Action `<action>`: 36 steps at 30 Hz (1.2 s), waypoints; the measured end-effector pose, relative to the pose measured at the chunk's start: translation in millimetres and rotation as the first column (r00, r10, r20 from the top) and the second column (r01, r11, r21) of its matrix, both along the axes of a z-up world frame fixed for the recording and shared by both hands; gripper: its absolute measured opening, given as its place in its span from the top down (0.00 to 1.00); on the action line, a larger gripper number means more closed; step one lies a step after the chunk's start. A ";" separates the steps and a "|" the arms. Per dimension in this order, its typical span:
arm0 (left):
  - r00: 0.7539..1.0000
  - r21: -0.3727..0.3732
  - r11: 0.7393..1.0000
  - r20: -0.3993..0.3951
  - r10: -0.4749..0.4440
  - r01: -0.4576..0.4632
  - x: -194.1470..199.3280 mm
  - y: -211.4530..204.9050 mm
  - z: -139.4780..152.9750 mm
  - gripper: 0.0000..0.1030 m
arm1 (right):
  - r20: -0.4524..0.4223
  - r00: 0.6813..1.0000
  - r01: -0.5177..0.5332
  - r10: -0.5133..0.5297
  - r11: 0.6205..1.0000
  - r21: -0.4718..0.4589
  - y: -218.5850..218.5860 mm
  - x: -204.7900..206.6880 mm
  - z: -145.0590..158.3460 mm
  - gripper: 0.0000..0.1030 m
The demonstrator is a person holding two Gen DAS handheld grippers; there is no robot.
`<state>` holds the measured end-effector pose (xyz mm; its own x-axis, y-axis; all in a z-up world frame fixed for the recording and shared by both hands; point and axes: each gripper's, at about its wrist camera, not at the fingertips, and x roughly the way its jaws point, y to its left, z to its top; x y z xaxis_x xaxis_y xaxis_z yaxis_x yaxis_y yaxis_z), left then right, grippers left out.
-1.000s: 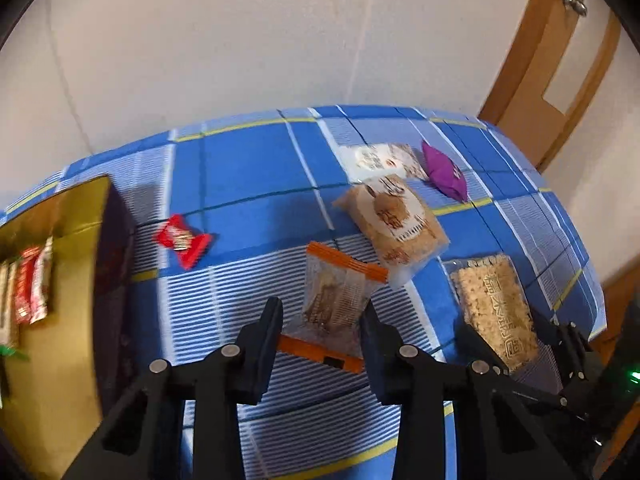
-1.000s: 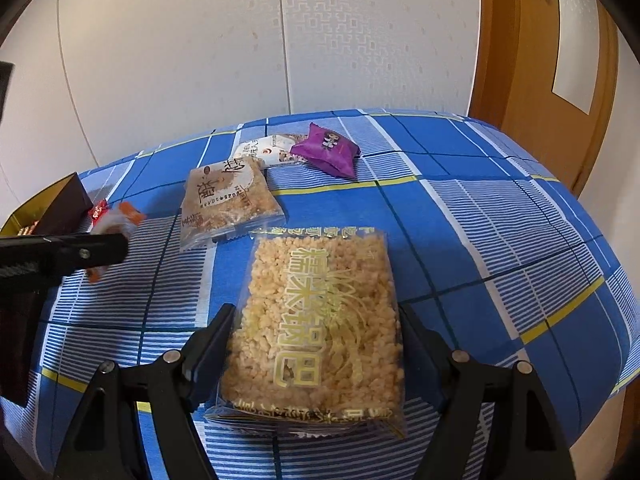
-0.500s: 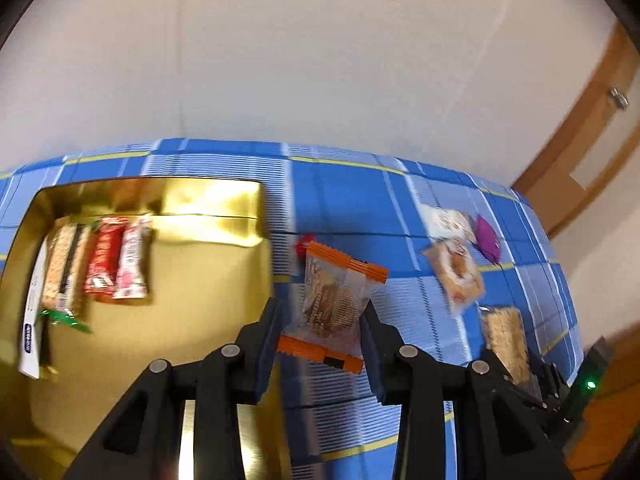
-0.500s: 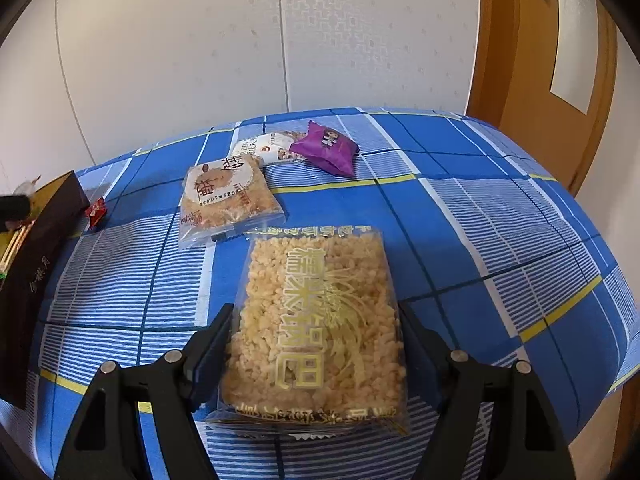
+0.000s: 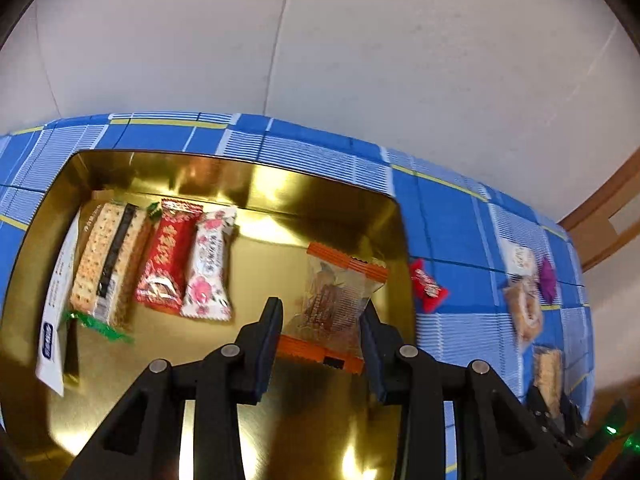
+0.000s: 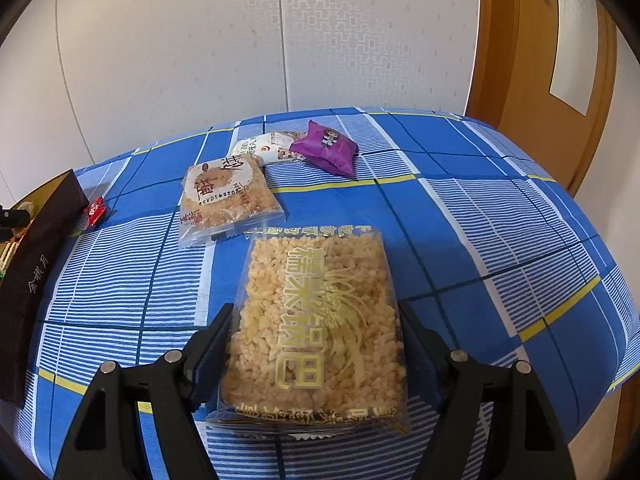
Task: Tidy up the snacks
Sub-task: 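Carry the pastry bag into the gold tray and open the left tool while right holds the rice pack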
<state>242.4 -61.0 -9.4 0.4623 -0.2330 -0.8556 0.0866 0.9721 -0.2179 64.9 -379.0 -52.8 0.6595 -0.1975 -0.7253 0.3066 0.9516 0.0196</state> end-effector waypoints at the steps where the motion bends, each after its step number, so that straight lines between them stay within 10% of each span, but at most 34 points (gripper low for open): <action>1: 1.000 0.007 1.000 -0.006 0.003 -0.003 3.9 1.2 -2.5 0.63 | 0.000 1.000 0.000 0.000 1.000 0.000 -0.1 0.1 -0.1 0.24; 19: 0.989 -0.014 0.992 -0.075 0.126 -0.128 48.7 23.6 -30.0 0.61 | 0.004 1.000 0.002 -0.002 1.000 0.008 -1.4 -0.3 0.1 0.24; 36: 0.994 -0.075 0.993 -0.074 0.083 -0.088 14.8 29.3 -15.4 0.38 | 0.001 1.000 0.002 -0.002 1.000 -0.012 0.7 2.3 -0.6 0.24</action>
